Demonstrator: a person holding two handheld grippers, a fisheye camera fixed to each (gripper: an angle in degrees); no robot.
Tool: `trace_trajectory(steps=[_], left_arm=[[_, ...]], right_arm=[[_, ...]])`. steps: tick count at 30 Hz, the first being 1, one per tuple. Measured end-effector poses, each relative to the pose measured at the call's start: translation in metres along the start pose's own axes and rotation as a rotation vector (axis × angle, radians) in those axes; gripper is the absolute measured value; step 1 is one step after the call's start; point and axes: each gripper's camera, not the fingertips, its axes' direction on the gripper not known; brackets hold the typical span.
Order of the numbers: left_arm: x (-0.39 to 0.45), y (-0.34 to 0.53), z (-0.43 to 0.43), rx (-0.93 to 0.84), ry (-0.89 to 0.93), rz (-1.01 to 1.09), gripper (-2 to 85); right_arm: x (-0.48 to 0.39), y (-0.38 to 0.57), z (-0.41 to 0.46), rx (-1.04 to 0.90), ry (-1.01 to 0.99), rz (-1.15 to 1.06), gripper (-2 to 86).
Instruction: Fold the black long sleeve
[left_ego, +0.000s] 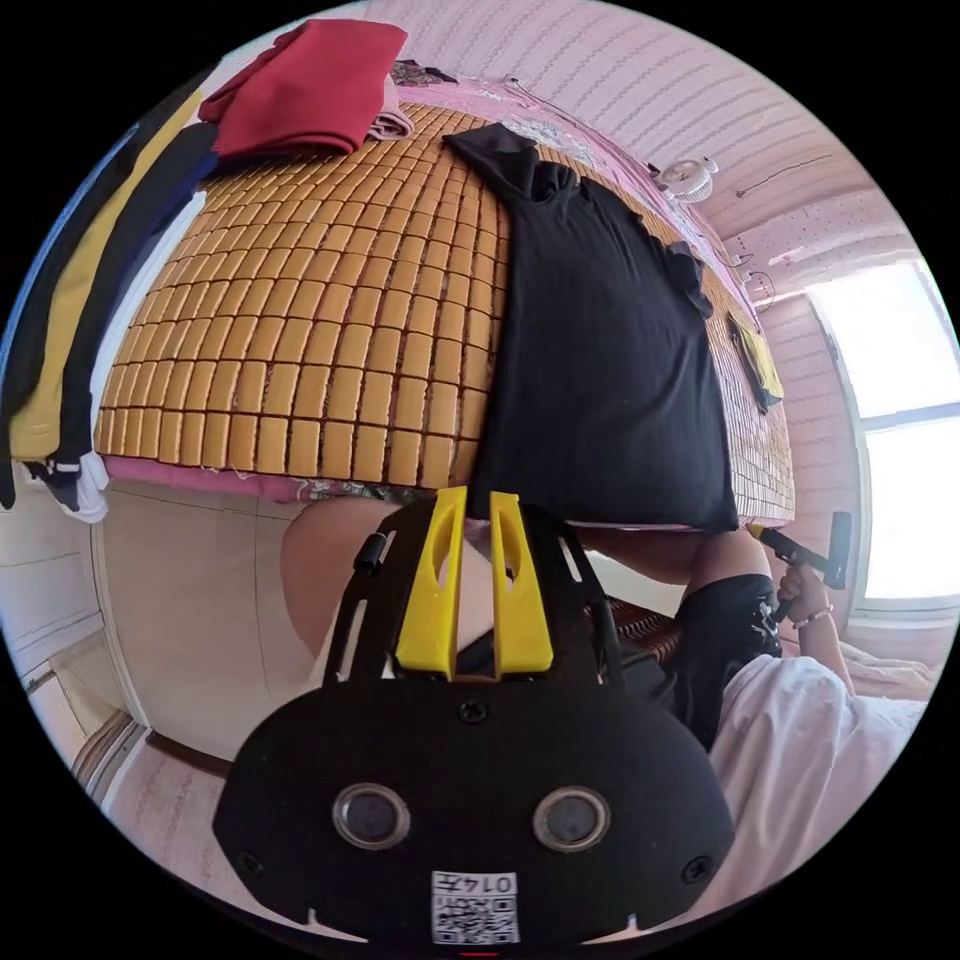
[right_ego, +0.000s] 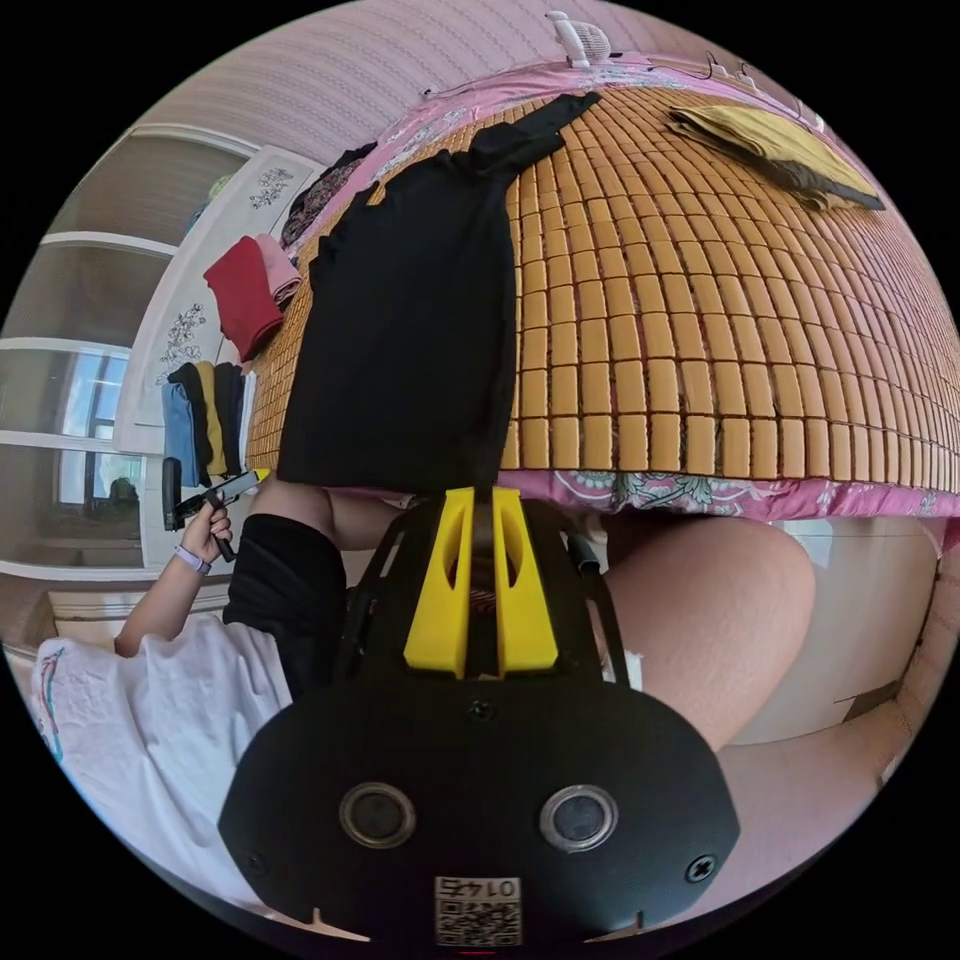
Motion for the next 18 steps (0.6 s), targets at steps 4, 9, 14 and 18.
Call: trace_trajectory(steps=[4, 9, 14, 18], left_arm=[[0.005, -0.001, -0.005, 0.001, -0.053, 0.019, 6.0], [0.026, -0.021, -0.026, 0.084, -0.074, 0.13, 6.0], [0.099, -0.088, -0.016, 0.145, 0.019, 0.33, 6.2], [0.156, -0.141, 0.02, 0.141, 0.126, 0.405, 6.2]], right_arm=[[0.001, 0.003, -0.003, 0.034, -0.027, -0.023, 7.1], [0.003, 0.001, -0.023, 0.173, 0.035, -0.081, 8.3], [0.006, -0.029, -0.048, 0.335, 0.094, -0.132, 8.3], [0.01, -0.091, -0.059, 0.414, 0.121, -0.17, 8.8]])
